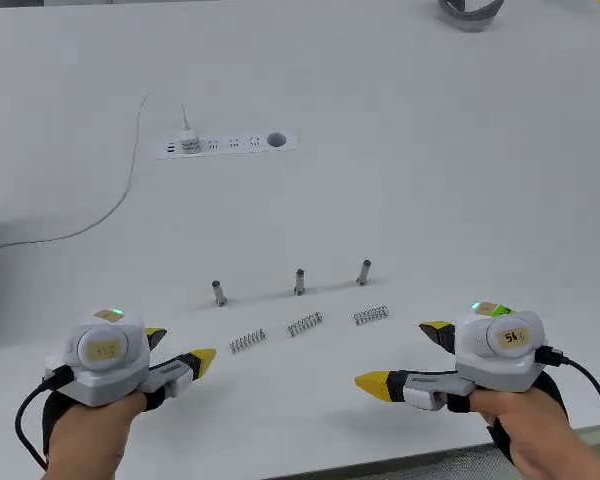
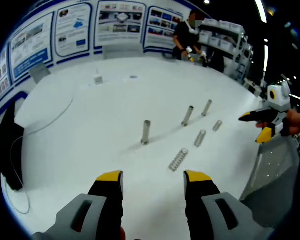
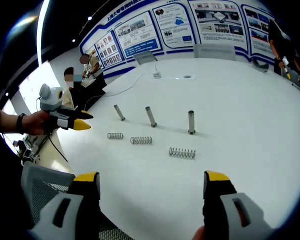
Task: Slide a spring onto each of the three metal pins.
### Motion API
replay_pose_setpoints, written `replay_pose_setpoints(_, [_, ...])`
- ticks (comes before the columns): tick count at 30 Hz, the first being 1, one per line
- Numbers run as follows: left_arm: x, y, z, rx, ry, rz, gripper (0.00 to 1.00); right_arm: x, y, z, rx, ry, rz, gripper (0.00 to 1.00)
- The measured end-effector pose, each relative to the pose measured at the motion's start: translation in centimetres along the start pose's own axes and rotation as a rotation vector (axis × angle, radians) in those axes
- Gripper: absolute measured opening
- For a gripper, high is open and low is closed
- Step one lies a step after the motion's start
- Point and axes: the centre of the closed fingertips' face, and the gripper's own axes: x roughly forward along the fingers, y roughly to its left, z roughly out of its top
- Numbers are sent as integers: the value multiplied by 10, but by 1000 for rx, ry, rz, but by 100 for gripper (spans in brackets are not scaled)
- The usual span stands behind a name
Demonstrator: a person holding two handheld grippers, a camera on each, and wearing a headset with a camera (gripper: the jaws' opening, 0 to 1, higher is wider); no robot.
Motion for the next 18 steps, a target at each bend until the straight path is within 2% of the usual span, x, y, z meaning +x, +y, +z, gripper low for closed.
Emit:
replay_pose_setpoints(10, [-10,-6,-3,-10,-11,-21,60,-2,-1,2,3,-5,-6,87])
replay_pose_setpoints(18, [-11,-13,-3,12,3,-54,68,-1,2,-1,3,-2,-5,87])
